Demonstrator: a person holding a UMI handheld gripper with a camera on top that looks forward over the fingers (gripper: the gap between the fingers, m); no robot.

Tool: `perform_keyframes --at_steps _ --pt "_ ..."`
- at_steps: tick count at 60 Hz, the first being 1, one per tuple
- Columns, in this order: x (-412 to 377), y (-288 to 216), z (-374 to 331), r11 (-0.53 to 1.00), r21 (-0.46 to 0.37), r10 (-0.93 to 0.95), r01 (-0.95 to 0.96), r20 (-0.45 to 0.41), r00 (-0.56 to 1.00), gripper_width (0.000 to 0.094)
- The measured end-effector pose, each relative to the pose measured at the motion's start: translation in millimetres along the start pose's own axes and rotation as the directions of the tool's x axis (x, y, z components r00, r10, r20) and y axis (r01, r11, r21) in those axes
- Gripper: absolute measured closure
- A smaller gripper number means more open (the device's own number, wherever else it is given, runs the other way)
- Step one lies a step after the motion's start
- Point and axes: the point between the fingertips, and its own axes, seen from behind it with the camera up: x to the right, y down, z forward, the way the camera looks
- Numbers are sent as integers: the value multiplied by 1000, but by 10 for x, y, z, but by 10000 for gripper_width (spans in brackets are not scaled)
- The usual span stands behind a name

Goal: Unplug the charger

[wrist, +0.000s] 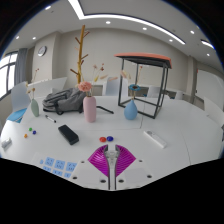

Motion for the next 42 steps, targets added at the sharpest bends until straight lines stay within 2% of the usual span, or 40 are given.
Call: perform_keyframes --at_steps 4,10,14,16,21,22,24,28,31,36,42 --pt "139 265 126 999 -43 -31 30 -16 999 862" --pt "183 634 298 991 -119 -56 55 -3 998 785" --pt "192 787 365 986 -156 -53 54 15 998 692" --pt "196 831 382 984 -171 -53 55 18 998 565" --pt "210 780 299 983 -177 -50 52 15 999 93" --pt "204 752 268 983 -176 -47 50 19 999 72" --pt "219 676 180 984 -171 -38 42 22 999 112" --pt "221 498 -54 987 -158 -21 25 31 999 74" --pt "244 417 -277 986 -166 -17 22 33 999 84" --pt "285 339 -729 978 -208 -14 17 17 1000 81" --pt "202 323 -1355 963 -268 6 5 41 999 87"
